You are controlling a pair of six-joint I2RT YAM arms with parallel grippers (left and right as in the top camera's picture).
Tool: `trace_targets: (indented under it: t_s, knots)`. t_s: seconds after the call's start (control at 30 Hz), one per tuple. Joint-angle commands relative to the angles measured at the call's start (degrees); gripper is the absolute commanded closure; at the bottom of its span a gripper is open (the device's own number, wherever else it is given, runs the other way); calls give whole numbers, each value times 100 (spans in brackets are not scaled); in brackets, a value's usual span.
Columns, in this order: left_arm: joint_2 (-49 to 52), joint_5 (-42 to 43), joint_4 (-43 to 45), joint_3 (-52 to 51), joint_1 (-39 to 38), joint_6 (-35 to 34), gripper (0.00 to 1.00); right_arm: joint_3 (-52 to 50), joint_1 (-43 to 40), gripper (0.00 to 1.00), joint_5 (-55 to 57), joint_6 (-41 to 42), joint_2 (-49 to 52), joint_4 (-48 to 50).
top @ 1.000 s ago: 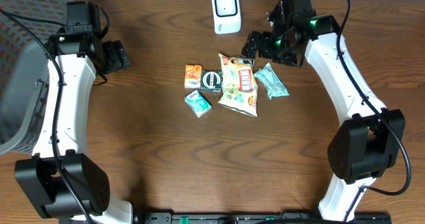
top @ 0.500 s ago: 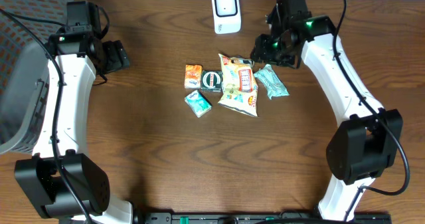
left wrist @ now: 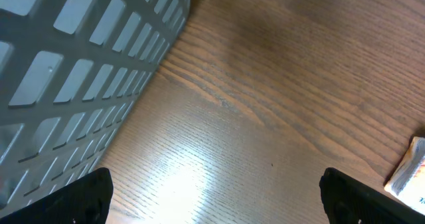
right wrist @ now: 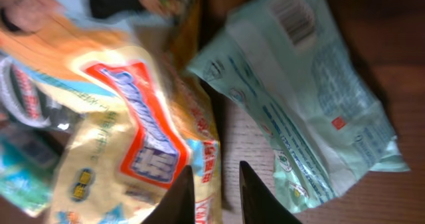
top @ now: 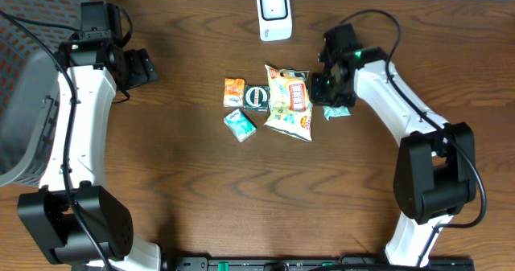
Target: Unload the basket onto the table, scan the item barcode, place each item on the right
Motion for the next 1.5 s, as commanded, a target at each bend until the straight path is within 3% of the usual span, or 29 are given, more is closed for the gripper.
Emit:
trace_targets:
  t_s: [0.0, 0.77, 1.03, 1.27, 1.47]
  knots:
    - [61, 13, -13, -28, 13, 50, 2, -321, 57, 88, 48, 236, -59, 225]
    - [61, 13, -13, -28, 13, 50, 2, -595, 1060, 91, -315, 348, -11, 1609]
    - [61, 13, -13, -28, 13, 50, 2, -466, 1241, 93, -304, 446, -22, 1694]
    - [61, 13, -13, -28, 13, 50, 2, -111, 907, 91, -258, 422, -142, 1423]
    - [61, 13, -13, -28, 13, 50, 2, 24, 476, 78, -138, 426, -223, 1445]
